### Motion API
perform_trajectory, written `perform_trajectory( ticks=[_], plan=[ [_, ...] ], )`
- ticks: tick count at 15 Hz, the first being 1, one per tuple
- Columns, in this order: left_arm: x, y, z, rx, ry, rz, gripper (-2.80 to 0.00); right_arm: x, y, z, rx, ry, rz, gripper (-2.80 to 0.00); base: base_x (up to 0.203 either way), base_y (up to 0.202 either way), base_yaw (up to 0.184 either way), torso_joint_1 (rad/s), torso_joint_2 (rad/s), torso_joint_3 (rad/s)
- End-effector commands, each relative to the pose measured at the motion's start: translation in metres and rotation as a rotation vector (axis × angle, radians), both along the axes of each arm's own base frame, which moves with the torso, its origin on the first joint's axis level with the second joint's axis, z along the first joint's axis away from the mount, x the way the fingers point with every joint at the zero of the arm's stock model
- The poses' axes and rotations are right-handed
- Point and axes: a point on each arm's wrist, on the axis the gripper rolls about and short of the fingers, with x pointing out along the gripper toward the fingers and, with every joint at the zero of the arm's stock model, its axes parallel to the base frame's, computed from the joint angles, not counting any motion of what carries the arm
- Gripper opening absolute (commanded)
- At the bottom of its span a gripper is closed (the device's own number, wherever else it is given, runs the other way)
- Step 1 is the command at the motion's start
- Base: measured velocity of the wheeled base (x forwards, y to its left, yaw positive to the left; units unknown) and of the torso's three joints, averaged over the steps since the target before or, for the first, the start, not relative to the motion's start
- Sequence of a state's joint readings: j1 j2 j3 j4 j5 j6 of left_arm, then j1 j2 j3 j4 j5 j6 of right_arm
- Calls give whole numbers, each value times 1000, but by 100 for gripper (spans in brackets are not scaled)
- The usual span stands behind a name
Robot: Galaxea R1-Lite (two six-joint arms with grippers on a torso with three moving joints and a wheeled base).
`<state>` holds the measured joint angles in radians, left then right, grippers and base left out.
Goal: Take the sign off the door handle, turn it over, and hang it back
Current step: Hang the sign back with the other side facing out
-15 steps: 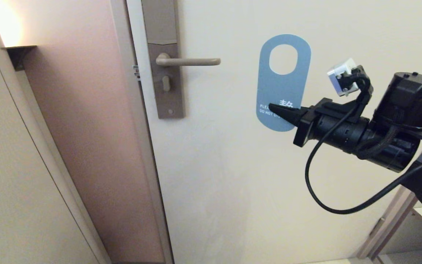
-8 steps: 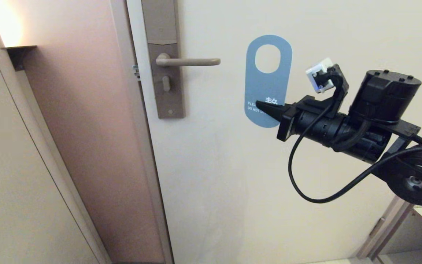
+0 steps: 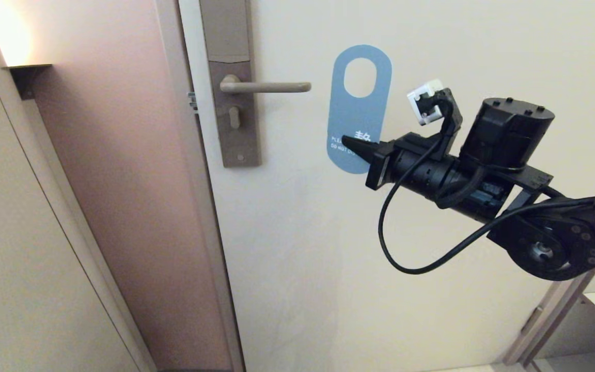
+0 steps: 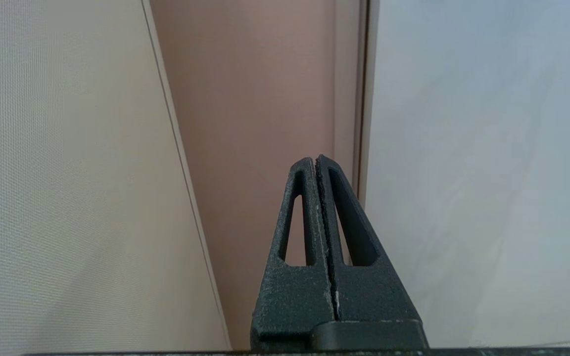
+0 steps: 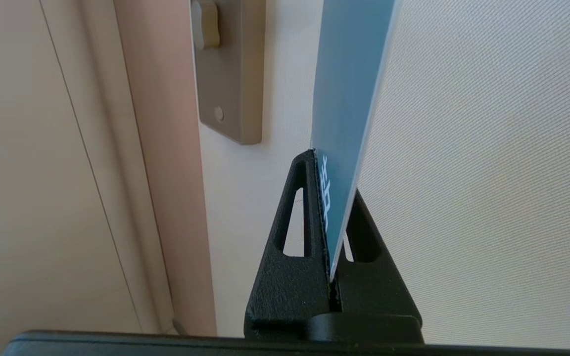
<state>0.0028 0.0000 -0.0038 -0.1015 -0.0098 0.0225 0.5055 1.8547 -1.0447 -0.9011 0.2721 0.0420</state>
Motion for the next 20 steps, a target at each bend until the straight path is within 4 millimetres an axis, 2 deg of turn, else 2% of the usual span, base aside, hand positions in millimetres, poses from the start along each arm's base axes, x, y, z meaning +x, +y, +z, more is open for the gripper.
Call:
perform_trajectory(
  ticks=[1,10,16,20],
  plan=[
    [0,0,-1,-10,1,3,-280,4,3,-3,-2,2,5,-280,0,0,0,0,0,0],
    [0,0,-1,-156,5,-17,-280,21,15,-10,0,-2,10,-280,0,0,0,0,0,0],
    [0,-1,0,-128,3,-37,-280,22,23,-12,0,-1,26,-280,0,0,0,0,0,0],
    [0,-1,-5,68,44,-21,-280,24,26,-15,-3,3,29,-280,0,0,0,0,0,0]
  ],
)
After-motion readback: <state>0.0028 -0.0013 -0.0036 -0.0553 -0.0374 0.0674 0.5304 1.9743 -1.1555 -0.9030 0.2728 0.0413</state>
